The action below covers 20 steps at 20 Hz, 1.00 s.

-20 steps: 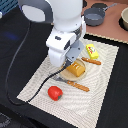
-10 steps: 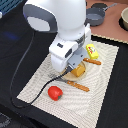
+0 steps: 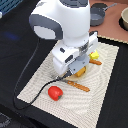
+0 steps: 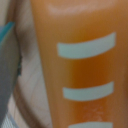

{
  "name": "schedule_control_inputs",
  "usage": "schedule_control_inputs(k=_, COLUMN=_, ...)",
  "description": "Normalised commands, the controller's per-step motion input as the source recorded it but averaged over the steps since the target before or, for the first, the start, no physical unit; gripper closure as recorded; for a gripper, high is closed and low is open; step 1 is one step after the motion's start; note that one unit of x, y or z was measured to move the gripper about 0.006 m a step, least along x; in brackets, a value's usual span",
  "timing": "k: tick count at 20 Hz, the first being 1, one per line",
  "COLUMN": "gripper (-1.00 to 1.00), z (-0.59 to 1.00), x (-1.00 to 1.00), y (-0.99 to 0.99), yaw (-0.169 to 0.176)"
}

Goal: Interact with the objects in diverse but meaningful ways.

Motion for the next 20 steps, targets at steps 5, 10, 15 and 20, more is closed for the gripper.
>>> schedule_control_inputs(k=5, gripper=1.00, z=0.07, x=0.28, y=0.02, yaw=-0.010)
schedule_control_inputs(k=10, gripper=1.00, z=1.00, x=-0.37, y=0.39, yaw=0.009)
schedule_control_inputs(k=15, gripper=1.00, z=1.00, x=-0.52, y=0.38, yaw=0.000)
schedule_control_inputs(k=20, gripper=1.00, z=0.97, x=-0.57, y=0.35, yaw=0.002)
